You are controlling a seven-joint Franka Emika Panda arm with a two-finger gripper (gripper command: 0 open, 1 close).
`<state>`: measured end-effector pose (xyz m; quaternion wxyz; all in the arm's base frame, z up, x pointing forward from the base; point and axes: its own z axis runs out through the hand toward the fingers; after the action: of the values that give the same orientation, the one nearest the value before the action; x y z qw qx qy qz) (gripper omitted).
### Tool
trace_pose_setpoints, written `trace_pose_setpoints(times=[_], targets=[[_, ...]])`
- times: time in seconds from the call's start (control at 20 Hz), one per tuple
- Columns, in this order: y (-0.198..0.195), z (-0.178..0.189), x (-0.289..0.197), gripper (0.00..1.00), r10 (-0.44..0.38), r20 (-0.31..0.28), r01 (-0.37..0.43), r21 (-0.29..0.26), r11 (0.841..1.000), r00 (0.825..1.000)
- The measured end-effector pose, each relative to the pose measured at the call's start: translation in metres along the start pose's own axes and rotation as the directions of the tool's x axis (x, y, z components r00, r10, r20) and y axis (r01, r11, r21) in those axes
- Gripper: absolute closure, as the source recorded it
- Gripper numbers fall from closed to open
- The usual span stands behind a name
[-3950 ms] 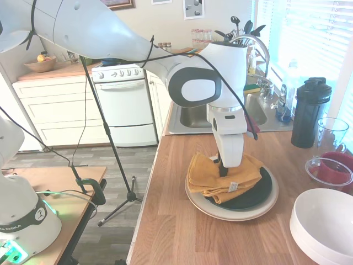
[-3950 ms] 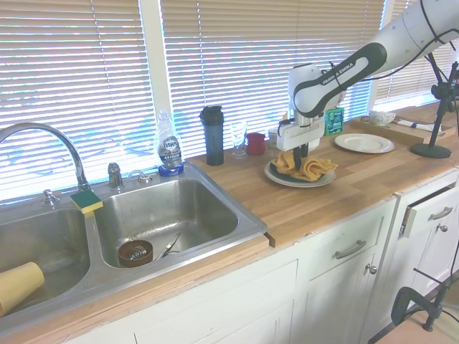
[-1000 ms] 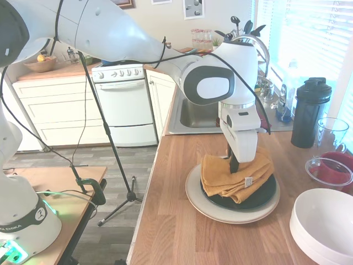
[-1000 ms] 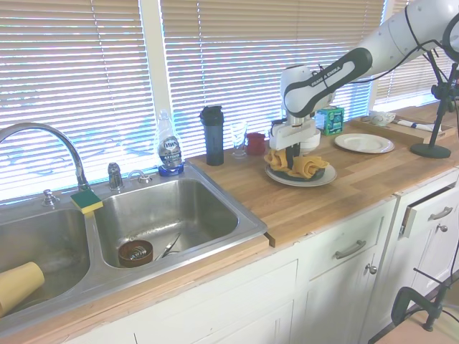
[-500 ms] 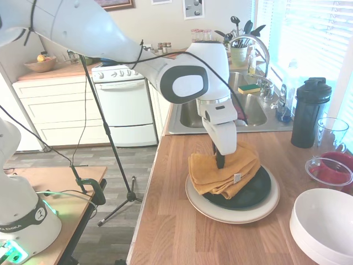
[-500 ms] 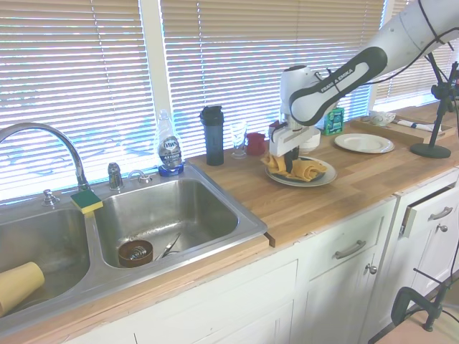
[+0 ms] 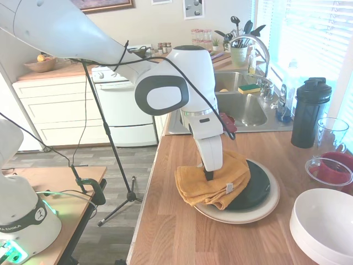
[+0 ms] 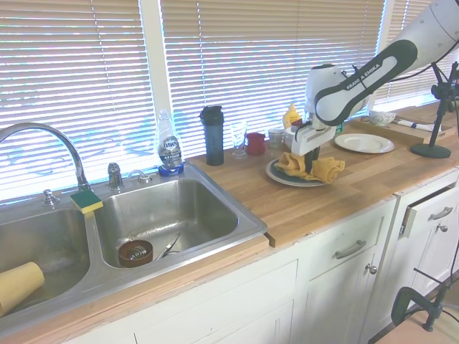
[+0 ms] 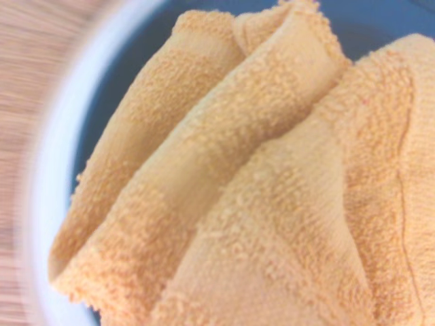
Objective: Wipe the blue plate in counterclockwise motion
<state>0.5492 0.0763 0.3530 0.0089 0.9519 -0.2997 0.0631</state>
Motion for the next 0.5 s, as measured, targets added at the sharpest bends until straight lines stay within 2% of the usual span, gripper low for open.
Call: trace_pose_setpoints(times=[0.2, 0.5], targets=[[0.016, 0.008, 0.016, 1.00, 0.035, 0.036, -0.035, -0.001, 0.999, 0.999], [-0.002, 0.014, 0.043, 1.00, 0.059, 0.075, -0.056, -0.036, 0.998, 0.995]])
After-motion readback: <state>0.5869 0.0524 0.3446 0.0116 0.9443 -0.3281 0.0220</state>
